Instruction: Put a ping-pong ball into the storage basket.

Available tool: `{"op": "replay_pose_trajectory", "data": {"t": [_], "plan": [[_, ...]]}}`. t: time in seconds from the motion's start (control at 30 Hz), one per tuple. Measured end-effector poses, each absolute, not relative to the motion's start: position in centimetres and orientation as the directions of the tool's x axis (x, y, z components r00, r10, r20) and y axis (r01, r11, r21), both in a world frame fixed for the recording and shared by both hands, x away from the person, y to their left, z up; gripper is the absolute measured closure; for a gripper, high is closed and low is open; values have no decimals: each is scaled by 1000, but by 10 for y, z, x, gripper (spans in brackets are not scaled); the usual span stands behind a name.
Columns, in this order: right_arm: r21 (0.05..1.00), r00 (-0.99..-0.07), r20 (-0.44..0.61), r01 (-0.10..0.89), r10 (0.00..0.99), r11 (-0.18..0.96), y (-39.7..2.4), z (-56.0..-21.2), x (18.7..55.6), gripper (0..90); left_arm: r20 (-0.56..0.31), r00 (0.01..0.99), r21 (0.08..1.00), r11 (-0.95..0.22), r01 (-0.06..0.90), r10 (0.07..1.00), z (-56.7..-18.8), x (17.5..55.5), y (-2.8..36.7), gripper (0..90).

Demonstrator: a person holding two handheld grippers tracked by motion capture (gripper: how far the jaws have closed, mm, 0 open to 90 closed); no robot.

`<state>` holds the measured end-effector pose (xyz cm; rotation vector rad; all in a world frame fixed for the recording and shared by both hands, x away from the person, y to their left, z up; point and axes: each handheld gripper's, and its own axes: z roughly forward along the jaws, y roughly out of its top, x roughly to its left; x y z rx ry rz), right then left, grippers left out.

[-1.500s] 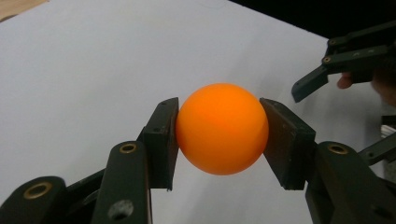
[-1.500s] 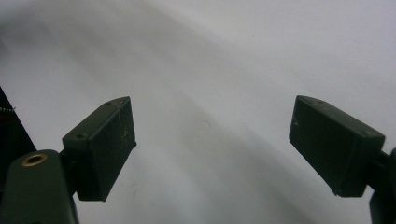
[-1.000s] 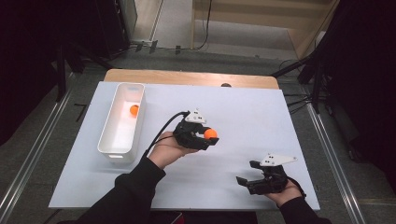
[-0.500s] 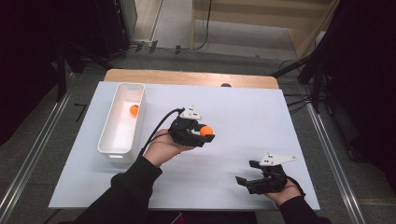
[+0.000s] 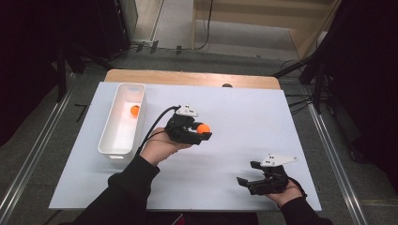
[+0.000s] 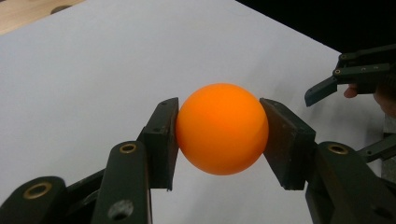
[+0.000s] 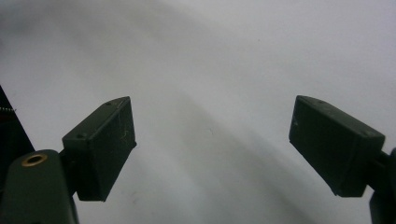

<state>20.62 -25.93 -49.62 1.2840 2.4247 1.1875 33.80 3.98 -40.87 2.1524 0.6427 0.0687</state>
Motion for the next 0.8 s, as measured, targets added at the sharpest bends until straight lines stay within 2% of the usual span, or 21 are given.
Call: {"op": "replay_pose_trajectory", "data": {"t": [0.8], "plan": [[704, -621, 218, 634, 753, 319, -259, -496, 206, 129, -152, 831, 752, -483, 448, 535, -399, 349, 62, 501]]}}
